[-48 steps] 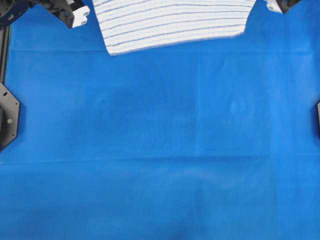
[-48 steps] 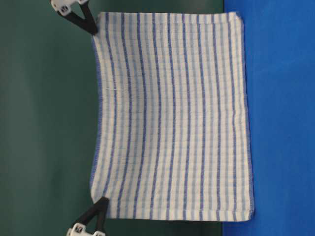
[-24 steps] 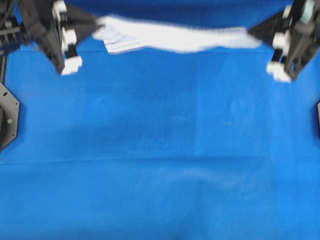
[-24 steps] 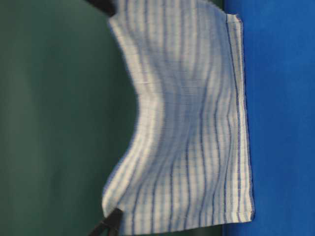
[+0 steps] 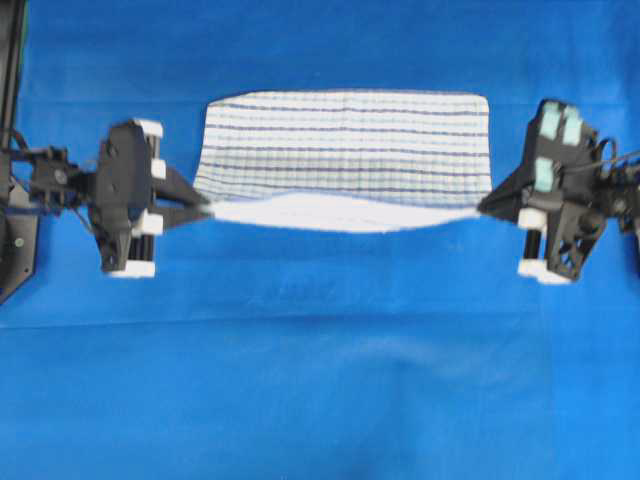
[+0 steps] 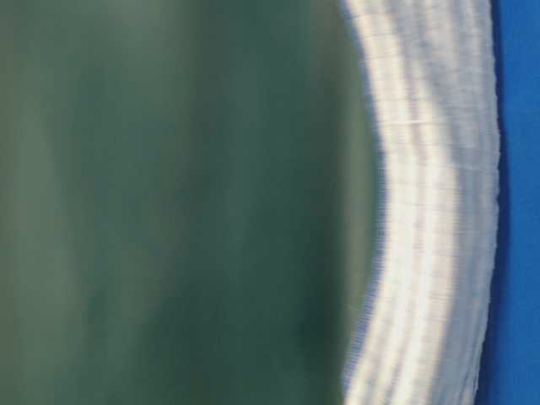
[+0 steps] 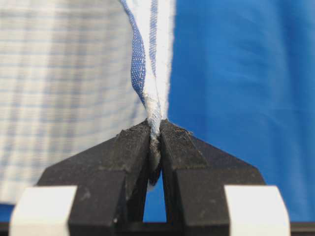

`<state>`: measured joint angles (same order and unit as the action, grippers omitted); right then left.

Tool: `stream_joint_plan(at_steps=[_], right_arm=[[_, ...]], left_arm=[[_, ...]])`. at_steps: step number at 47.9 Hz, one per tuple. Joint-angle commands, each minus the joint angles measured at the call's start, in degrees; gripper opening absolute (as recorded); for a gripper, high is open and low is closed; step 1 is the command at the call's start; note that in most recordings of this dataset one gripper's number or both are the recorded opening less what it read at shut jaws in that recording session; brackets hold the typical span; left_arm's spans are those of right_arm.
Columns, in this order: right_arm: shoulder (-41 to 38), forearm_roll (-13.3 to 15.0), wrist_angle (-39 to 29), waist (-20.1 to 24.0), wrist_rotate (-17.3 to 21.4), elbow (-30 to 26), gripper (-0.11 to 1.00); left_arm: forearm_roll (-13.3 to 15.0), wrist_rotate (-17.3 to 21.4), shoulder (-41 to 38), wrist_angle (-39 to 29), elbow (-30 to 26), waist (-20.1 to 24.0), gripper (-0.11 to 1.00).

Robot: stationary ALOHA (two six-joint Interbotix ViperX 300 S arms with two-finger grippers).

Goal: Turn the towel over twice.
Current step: 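Swing the held edge over toward the near side with both grippers, then lay the towel flat and open both grippers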

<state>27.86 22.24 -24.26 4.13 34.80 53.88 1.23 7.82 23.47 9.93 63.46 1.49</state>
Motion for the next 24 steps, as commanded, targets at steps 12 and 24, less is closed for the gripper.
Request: stream_joint_plan(at_steps=[12,24], right_arm=[[-5.8,0.0,6.06,7.12,7.38,0.88,0.02],[-9.14,0.0,7.38,10.37,11.43,0.53,0.02]], left_arm=[[0.09,-2.37,-8.61,3.78,-0.88,-8.44,0.03],[0.09,-4.57,-10.46,3.87,-1.14,-11.16,0.03]])
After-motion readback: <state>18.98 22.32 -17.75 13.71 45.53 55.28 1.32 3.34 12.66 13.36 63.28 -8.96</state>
